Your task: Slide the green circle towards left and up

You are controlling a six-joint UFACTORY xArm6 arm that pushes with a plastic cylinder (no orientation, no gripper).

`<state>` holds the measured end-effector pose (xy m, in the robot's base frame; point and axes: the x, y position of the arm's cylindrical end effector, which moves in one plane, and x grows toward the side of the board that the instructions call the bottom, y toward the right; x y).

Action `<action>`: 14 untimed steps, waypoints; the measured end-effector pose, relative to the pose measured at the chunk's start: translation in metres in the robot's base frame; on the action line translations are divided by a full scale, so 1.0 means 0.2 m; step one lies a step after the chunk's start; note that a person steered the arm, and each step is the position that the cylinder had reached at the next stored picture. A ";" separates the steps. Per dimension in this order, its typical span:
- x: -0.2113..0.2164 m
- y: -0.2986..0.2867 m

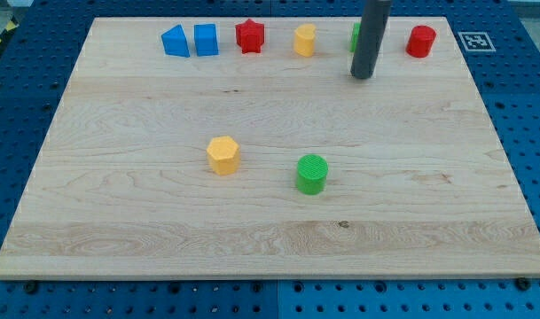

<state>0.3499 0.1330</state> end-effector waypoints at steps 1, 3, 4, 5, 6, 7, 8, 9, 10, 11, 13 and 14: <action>0.32 0.03; 0.83 0.03; 0.83 -0.02; 0.83 -0.24; 0.83 -0.39; 0.83 -0.51; 0.83 -0.73; 0.83 -0.95; 0.83 -1.13; 0.83 -1.32; 0.80 -1.48; 0.83 -1.42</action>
<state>0.5152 -0.1514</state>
